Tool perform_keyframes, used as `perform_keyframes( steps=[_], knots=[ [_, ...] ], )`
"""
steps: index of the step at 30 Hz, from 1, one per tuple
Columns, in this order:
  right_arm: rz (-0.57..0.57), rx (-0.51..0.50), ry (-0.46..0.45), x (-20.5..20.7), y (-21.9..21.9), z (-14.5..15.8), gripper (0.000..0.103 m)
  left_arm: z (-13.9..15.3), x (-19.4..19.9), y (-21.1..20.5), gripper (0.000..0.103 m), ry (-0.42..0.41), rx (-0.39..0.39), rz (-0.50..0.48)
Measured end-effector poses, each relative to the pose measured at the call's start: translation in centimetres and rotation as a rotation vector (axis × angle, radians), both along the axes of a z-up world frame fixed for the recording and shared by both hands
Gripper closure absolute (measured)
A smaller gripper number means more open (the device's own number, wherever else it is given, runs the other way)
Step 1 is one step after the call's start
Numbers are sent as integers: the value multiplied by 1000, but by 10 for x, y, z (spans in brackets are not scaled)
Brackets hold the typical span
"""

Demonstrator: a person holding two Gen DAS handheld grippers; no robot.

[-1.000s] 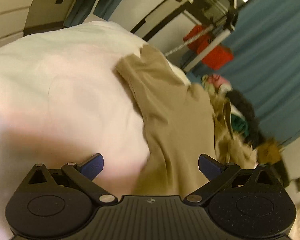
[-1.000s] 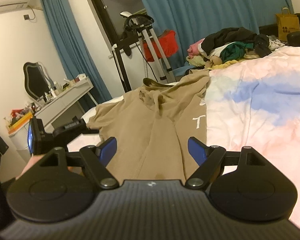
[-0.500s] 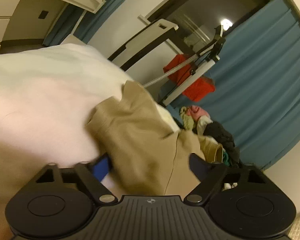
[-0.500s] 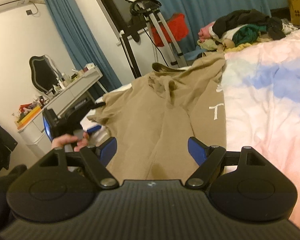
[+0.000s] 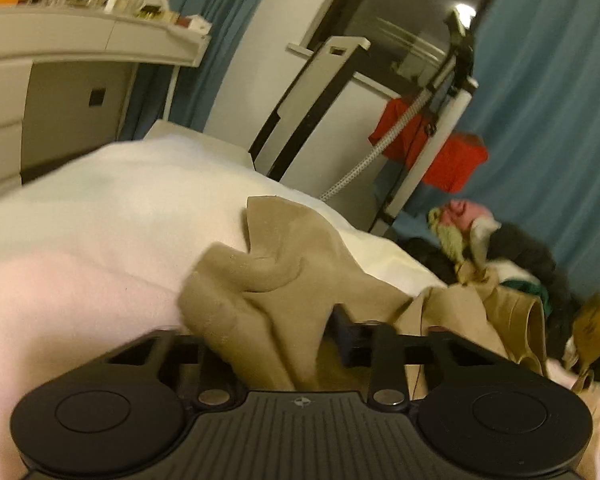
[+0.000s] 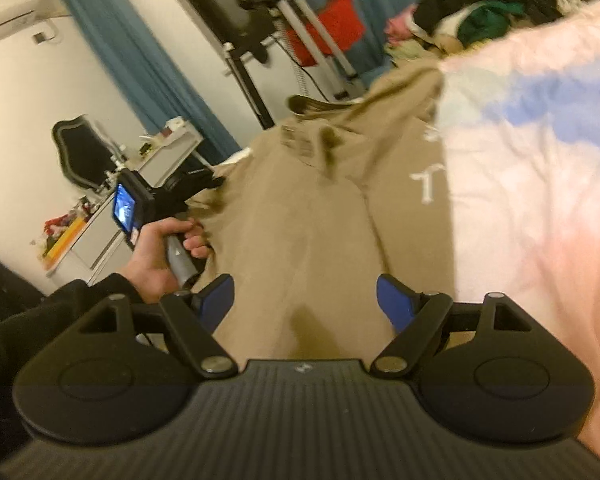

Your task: Fold clothes

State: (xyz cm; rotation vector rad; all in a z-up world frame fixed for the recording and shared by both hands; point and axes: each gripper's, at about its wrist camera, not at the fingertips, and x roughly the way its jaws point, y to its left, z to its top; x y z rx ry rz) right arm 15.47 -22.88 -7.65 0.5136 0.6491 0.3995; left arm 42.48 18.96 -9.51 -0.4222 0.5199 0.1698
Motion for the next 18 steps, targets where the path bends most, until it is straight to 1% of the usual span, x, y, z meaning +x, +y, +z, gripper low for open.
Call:
perform_keyframes(
  steps=[1,4,7,9,13,16,18],
  knots=[
    [-8,-2,0,-1,-2,1,22,4,0,-6,93,13,43,-4],
    [-31,-39,-26,-5,-7,8,22,26,-9,-28,98,14,174,-29],
    [-68,-81,-76,-10,-16,21,22,56,-23,-58,100,-37,260,-65],
    [-100,-70,-91,-14,-27,26,22,76,-25,-88,100,-80,325,-103],
    [-150,-22,-81,-20,-47,29,22,113,-36,-168,100,-164,475,-242],
    [-187,-21,-95,-27,-57,32,22,124,-49,-236,100,-203,533,-387],
    [-216,-29,-110,-32,-66,36,22,121,-57,-281,100,-211,566,-473]
  ],
)
